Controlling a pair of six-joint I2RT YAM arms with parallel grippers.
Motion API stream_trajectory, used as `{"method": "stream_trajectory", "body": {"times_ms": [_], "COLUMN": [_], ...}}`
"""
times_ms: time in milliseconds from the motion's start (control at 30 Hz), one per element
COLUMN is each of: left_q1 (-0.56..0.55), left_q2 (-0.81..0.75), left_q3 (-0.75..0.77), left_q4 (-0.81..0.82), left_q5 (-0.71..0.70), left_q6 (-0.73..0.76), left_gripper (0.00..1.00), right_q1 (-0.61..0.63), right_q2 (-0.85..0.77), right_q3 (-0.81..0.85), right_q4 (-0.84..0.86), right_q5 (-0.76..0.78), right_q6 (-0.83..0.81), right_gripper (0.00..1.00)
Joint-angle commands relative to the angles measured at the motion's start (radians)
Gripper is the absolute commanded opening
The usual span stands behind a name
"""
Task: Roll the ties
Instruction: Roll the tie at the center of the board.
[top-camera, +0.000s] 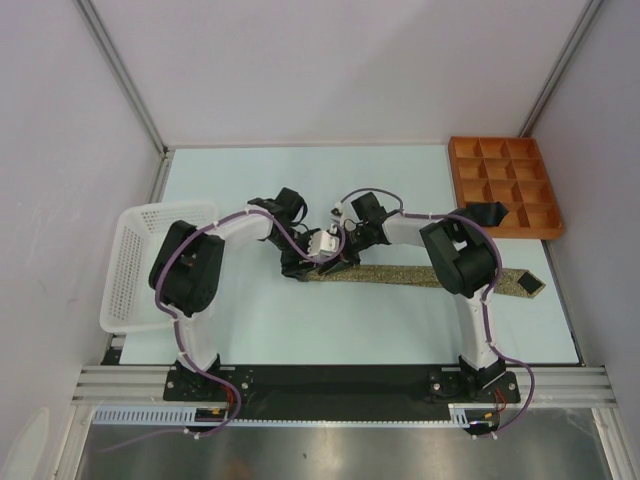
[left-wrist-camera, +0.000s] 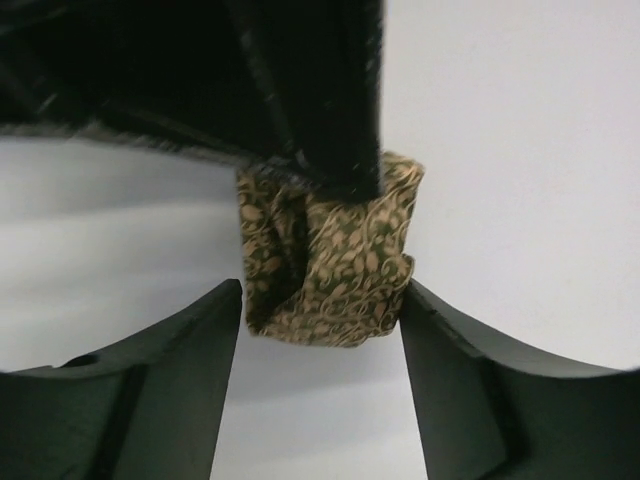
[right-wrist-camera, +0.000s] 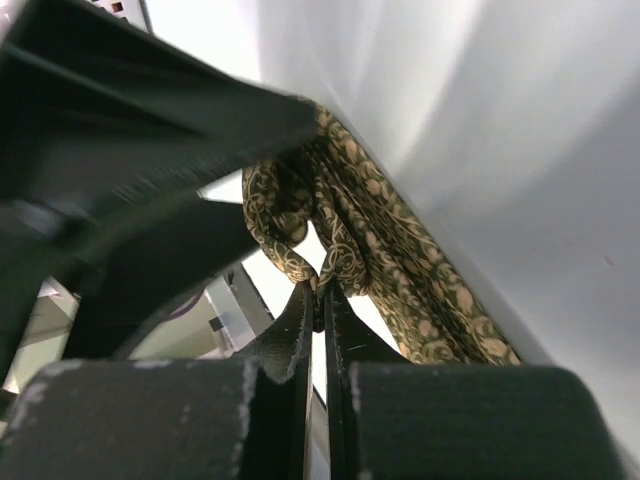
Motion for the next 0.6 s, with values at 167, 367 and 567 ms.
{"method": "stream_trajectory", "body": {"times_ms": [167,367,567], "left_q1": [0.042,0.03,-0.019], "left_q2": [-0.115,-0.107,-0.074], "left_q3": [-0.079,-0.101,-0.089], "left_q4": [0.113,0.198,0.246], "left_q5": [0.036,0.034,-0.025], "left_q6": [-0.046,-0.106,-0.12], "left_gripper": [0.78,0.93,0.89], "right_q1": [-0.053,-0.058,-0.056], "right_q2": [0.066,0.069,0.063], "right_q3": [0.027,0.029,0.035], "right_q4": [-0.014,-0.012,-0.022], "right_q5": [0.002,-0.012,-0.028], "right_q6": [-0.038,-0.053,-0.058], "right_gripper": [0.0,0.0,0.0]}}
